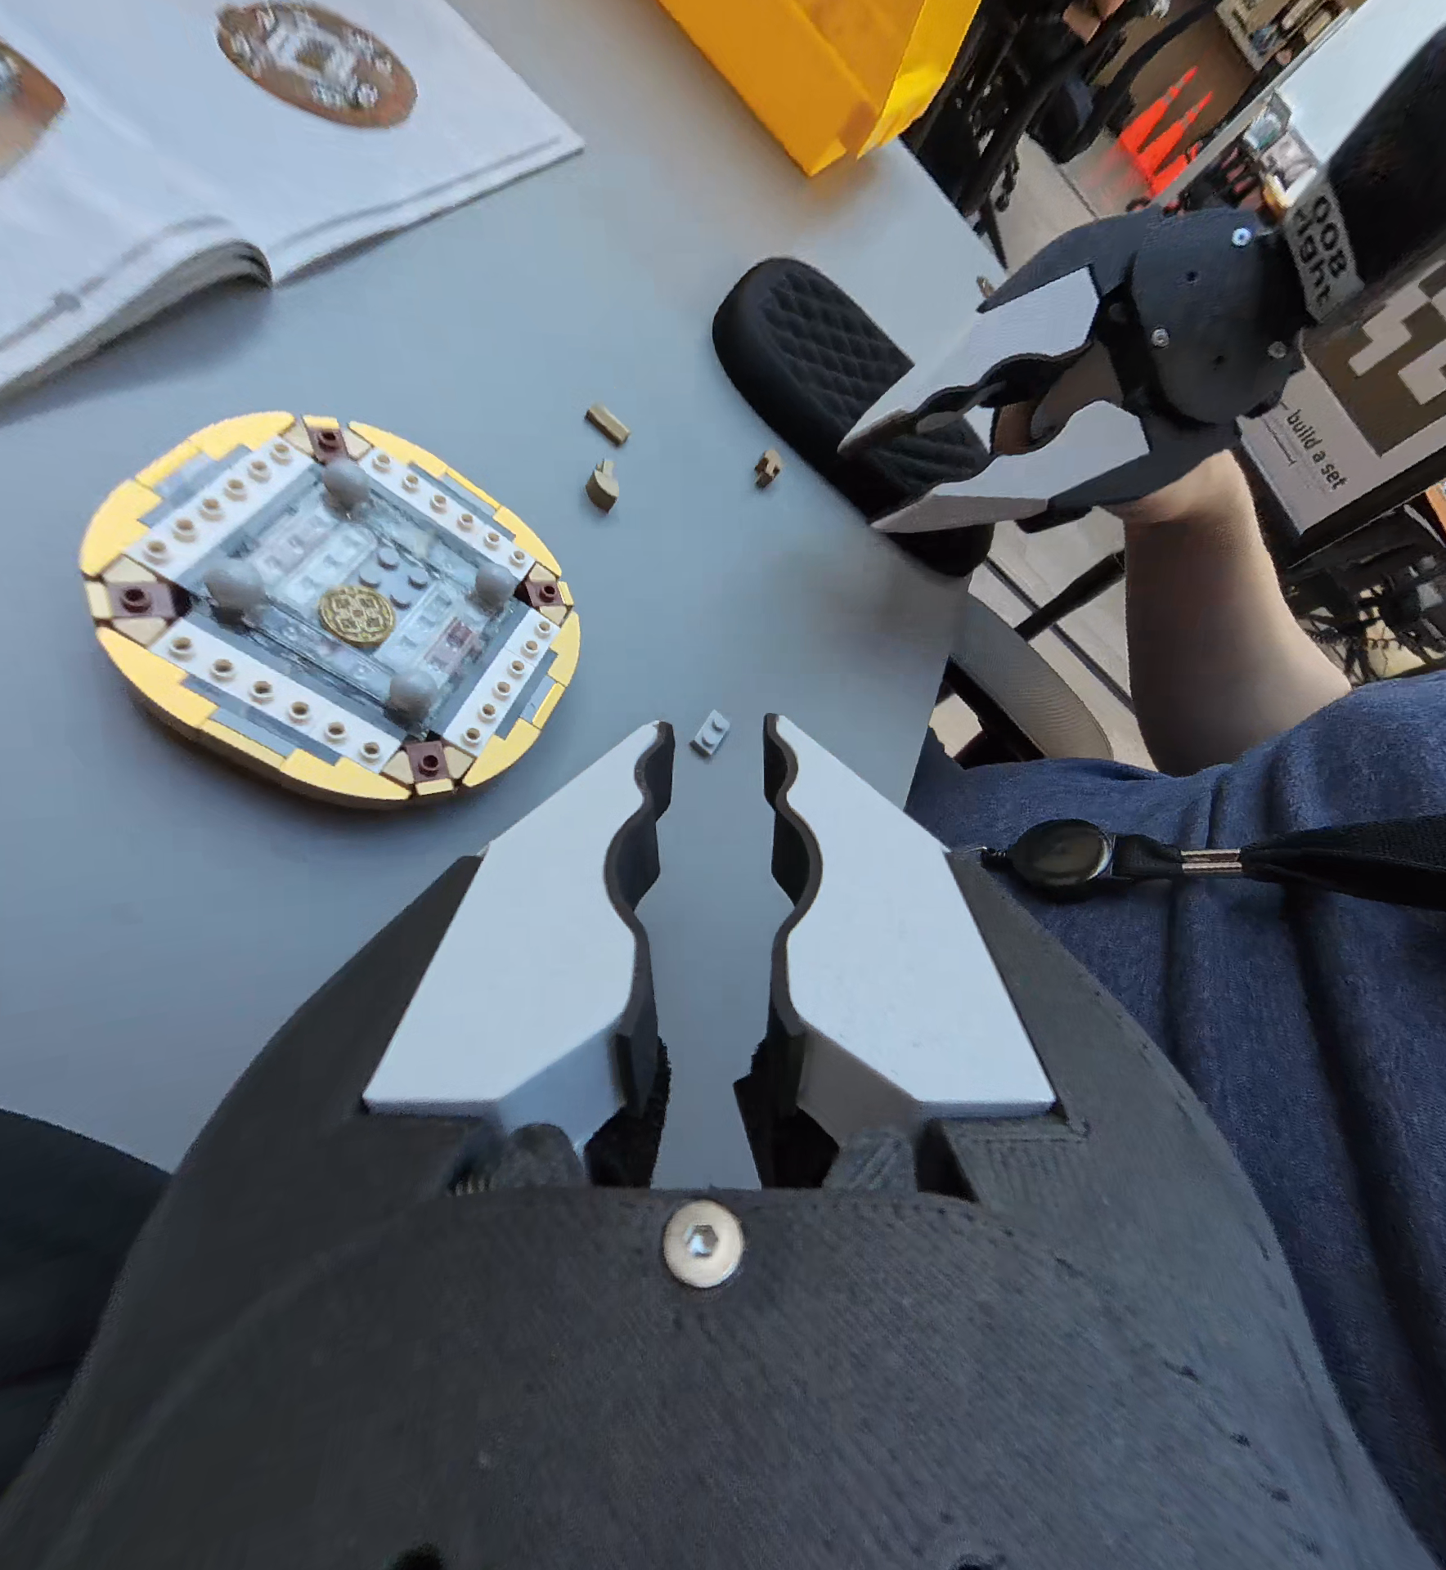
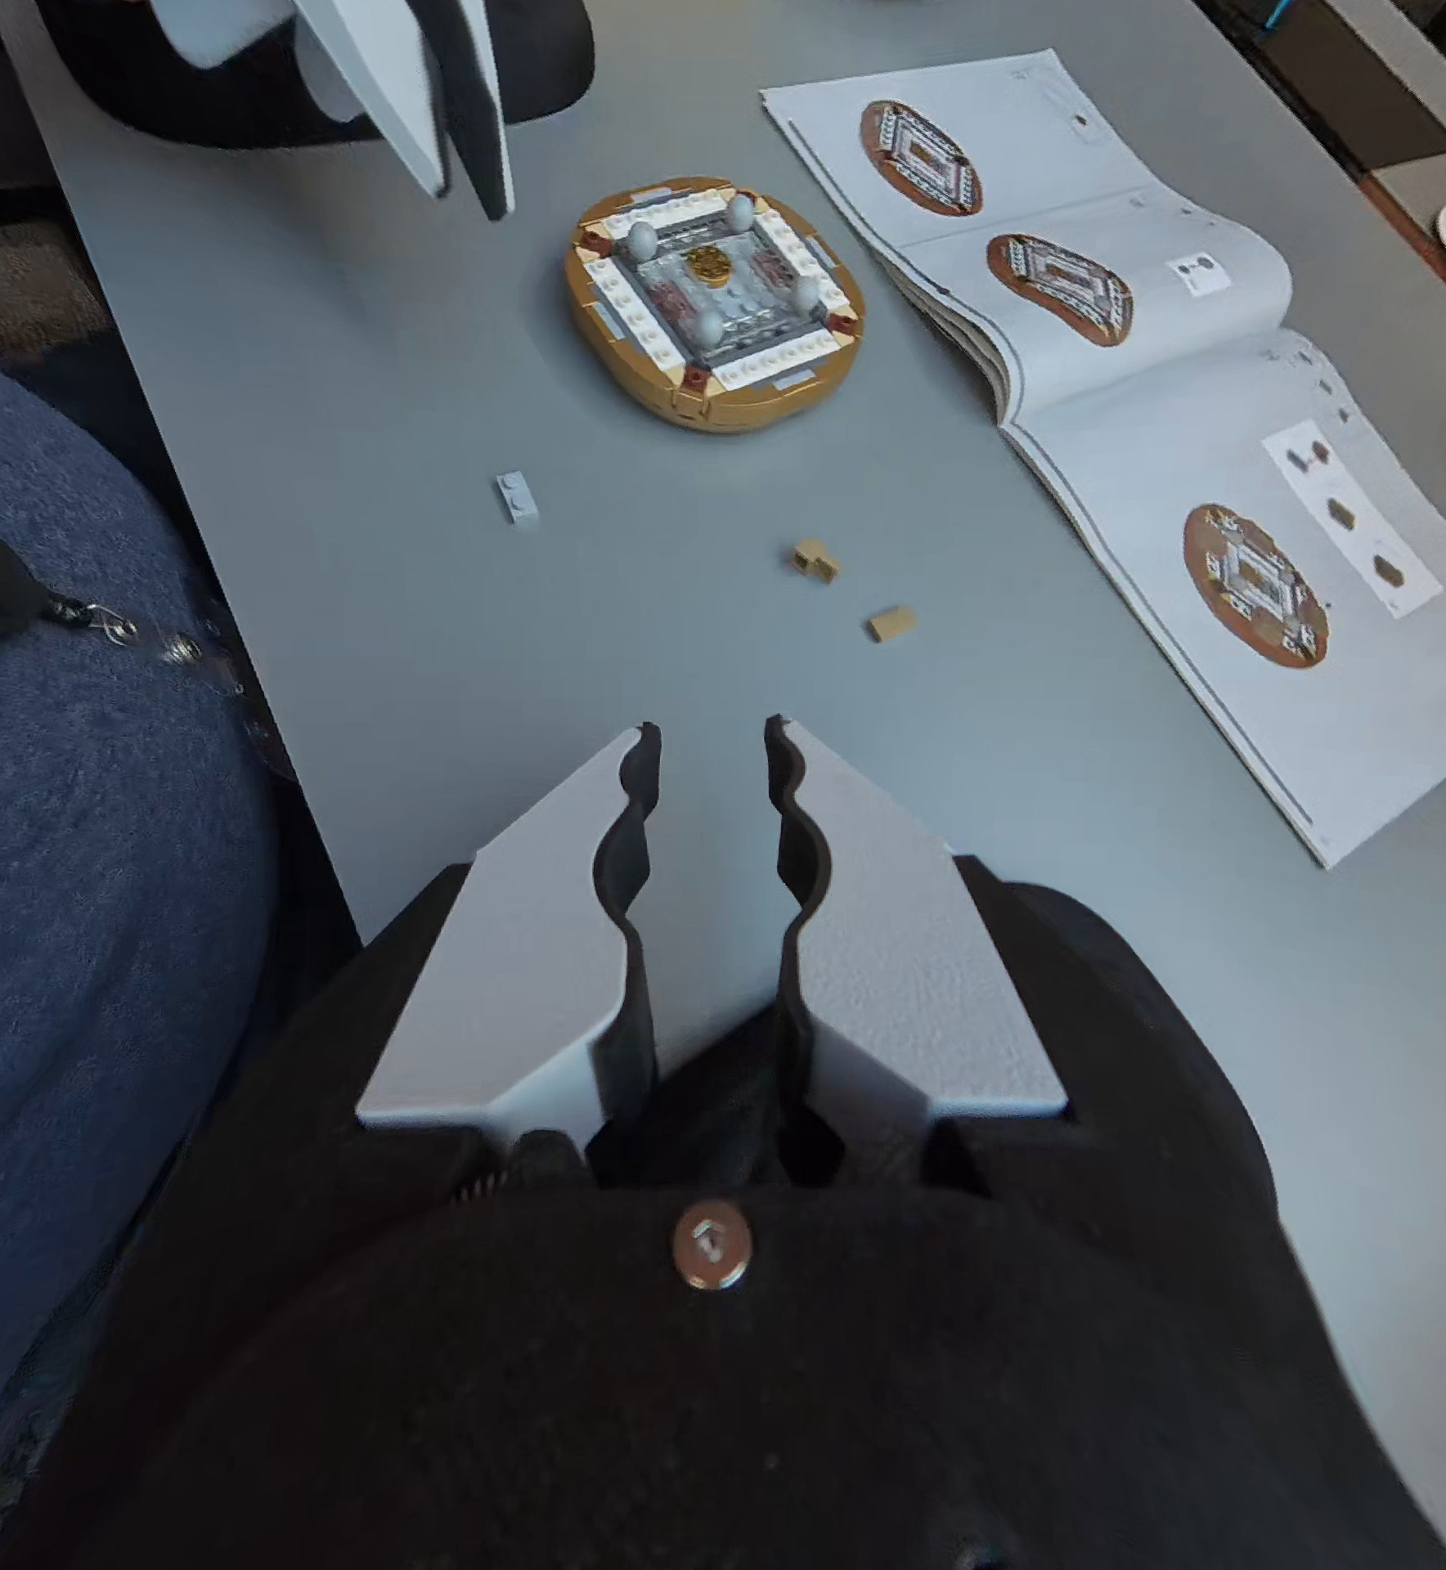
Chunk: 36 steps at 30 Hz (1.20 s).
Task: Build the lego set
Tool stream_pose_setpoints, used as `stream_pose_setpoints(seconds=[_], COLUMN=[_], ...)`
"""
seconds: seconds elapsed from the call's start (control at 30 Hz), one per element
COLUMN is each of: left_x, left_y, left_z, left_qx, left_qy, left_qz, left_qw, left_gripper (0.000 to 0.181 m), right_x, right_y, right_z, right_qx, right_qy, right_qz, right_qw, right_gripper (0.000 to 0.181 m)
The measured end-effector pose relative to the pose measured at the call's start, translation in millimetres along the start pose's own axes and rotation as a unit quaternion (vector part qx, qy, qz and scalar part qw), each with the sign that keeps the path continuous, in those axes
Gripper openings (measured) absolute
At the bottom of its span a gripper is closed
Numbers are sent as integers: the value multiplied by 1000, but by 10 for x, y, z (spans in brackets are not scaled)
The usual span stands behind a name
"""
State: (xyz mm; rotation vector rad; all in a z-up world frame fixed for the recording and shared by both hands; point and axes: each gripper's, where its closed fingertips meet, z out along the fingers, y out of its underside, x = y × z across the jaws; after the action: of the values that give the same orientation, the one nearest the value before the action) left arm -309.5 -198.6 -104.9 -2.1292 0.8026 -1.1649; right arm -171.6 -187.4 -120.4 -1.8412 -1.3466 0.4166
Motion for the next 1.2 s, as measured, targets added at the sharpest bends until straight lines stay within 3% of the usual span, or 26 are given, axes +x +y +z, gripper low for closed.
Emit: stream_pose_setpoints(seconds=[0.1,0.17,0.23,0.37,0.53,0.73,0.9,1.03,1.13,1.2], left_x=[11,46,128,307,242,326,418,389,420,447], left_y=[-167,-273,-370,-420,-243,-223,-248,-173,-151,-133], left_z=[-128,-192,-237,-265,-216,-72,-15,42,71,92], left_qx=[58,91,121,154,122,94,96,75,64,54], left_qy=[-20,-32,-32,2,-10,5,29,26,33,35], left_qz=[62,107,142,157,167,181,168,165,166,171], left_qw=[996,990,982,976,978,979,981,983,983,983], left_gripper=[25,30,34,47,45,46,44,43,43,43], right_x=[-7,-246,-419,-411,185,304,289,204,62,65], right_y=[-128,-367,-435,-253,179,344,379,302,240,213], right_z=[-43,114,362,557,133,142,199,248,280,331], right_qx=[40,75,59,-12,-62,-65,-100,-104,-132,-156], right_qy=[-44,-102,-106,-66,13,-38,-83,-171,-291,-328], right_qz=[60,74,47,-16,-46,-65,-81,27,157,213], right_qw=[996,989,991,998,997,995,988,979,934,907], right_gripper=[24,24,21,21,21,23,9,8,8,8])
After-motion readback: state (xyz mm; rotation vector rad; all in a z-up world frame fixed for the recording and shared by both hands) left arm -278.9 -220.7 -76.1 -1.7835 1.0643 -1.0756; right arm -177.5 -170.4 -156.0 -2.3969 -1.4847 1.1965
